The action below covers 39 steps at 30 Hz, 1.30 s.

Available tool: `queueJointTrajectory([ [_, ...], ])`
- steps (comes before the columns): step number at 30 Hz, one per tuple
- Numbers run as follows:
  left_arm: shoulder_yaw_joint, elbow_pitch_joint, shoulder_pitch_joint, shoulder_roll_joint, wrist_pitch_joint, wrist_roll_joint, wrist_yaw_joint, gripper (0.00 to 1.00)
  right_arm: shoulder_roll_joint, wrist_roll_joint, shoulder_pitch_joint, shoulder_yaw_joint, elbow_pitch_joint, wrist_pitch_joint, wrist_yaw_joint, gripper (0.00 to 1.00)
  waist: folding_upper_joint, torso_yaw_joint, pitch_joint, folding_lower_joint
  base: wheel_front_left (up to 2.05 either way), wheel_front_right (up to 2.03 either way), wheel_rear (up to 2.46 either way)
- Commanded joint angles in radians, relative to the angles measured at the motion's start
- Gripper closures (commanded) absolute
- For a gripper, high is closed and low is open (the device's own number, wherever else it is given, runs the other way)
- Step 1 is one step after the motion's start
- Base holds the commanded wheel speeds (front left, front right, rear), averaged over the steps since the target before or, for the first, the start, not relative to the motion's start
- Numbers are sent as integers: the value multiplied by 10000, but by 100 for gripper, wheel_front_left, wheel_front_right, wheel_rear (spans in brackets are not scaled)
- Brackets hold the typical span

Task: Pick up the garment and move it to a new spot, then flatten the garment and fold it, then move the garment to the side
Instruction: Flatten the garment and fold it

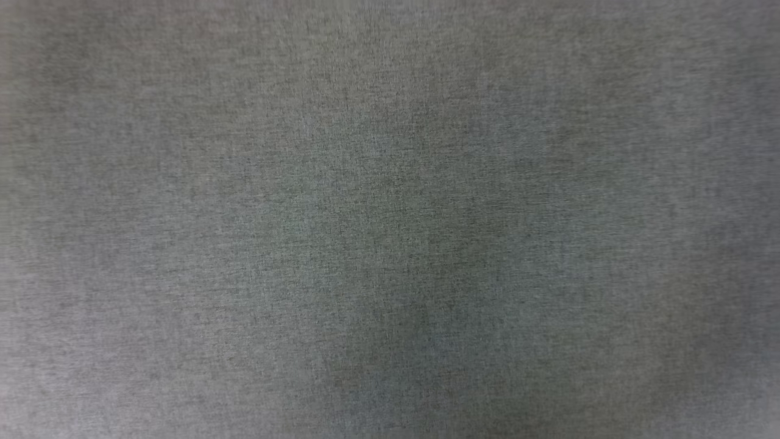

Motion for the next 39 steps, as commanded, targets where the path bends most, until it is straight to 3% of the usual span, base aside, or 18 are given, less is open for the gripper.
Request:
queueJointTrajectory([
  [1, 30, 62, -8, -10, -75, -33, -5, 100, -21, 94, -132, 44, 149, -120, -14, 100, 0, 23, 216, -2, 0, 0, 0],
  [5, -15, 513, 346, -198, -250, -211, -154, 100, -130, 400, -204, 539, 999, -411, -13, 100, 0, 85, 369, -2, 0, 0, 0],
  [12, 113, 1649, 2256, -745, -1293, -947, -709, 100, -266, 1151, 1390, 2030, 2262, -1066, -13, 100, 0, 249, -500, -2, 0, 0, 0],
  [24, 369, 1924, 7362, -1017, -2253, -1878, -1186, 100, -693, 2238, 6030, 3666, 1897, -1593, -14, 100, 0, 455, -3567, -2, 0, 0, 0],
  [31, 652, 594, 10824, -858, -2346, -2178, -774, 100, -1104, 2691, 8824, 4106, 1087, -1560, -16, 100, 0, 490, -5041, -2, 0, 0, 0],
  [39, 924, -2043, 14761, -514, -1865, -2587, 356, 100, -1404, 2655, 11795, 3685, -135, -1455, -18, 100, 0, 477, -6276, -2, 0, 0, 0],
])
